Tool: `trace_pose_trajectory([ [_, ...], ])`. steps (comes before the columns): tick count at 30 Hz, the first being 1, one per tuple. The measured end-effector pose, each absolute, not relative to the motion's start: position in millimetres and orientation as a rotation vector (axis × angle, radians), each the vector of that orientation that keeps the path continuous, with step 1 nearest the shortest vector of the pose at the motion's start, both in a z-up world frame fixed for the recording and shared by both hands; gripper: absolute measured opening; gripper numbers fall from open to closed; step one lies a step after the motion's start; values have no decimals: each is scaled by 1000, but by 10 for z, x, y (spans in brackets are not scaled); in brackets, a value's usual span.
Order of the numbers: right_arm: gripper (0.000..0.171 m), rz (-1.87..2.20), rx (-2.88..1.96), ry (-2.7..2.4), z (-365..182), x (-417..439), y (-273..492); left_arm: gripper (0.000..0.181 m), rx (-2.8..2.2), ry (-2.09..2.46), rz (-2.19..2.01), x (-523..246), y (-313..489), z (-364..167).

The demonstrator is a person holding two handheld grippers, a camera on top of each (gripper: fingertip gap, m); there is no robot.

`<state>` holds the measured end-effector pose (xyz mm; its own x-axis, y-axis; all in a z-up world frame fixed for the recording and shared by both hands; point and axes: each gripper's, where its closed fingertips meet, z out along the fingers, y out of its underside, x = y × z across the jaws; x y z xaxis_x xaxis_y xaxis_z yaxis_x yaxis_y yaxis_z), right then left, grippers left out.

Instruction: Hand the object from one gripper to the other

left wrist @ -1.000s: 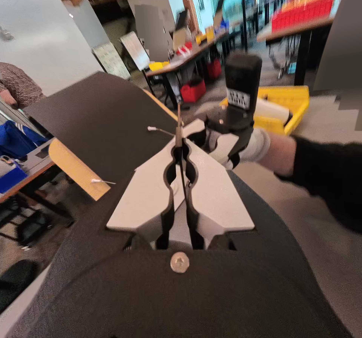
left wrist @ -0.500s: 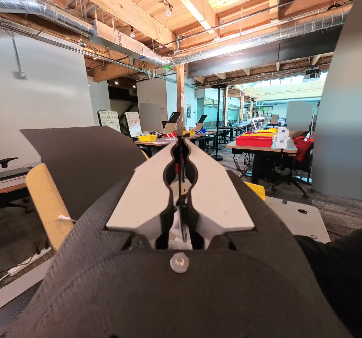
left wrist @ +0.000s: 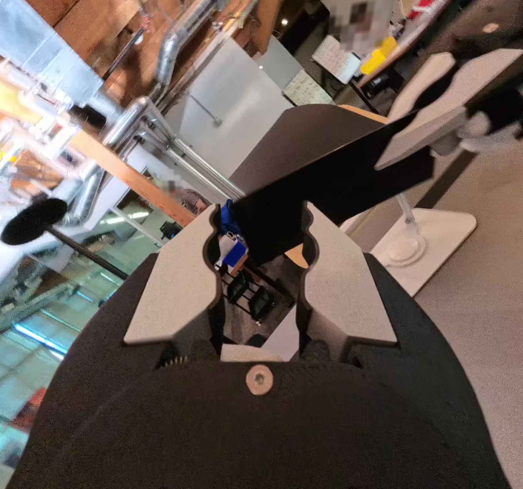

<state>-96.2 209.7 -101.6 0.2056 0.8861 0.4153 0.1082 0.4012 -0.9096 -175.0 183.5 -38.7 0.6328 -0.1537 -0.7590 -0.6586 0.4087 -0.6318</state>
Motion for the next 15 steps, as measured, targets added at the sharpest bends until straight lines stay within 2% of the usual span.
trace_pose_trajectory([
  [3, 0, 410, -996, -1339, -1074, -950, 2119, 59, -1167, 971, 493, -1600, 1852, -426],
  [5, 0, 264, -937, -1409, -1120, -990, 2060, 56, -1193, 1052, 554, -1542, 1883, -449],
  [9, 0, 246, -888, -1439, -1085, -1092, 1915, 59, -1415, 1338, 673, -1559, 2020, -986],
  [11, 0, 278, -862, -1438, -1043, -1100, 1844, 44, -1414, 1390, 798, -1641, 2094, -1134],
  [12, 0, 272, -856, -1452, -1046, -1094, 1822, 24, -1403, 1382, 854, -1686, 2128, -1150],
  [13, 0, 253, -847, -1464, -1052, -1090, 1808, 12, -1383, 1365, 876, -1696, 2145, -1144],
  [15, 0, 211, -837, -1466, -1035, -1090, 1802, 6, -1402, 1332, 847, -1695, 2152, -1162],
])
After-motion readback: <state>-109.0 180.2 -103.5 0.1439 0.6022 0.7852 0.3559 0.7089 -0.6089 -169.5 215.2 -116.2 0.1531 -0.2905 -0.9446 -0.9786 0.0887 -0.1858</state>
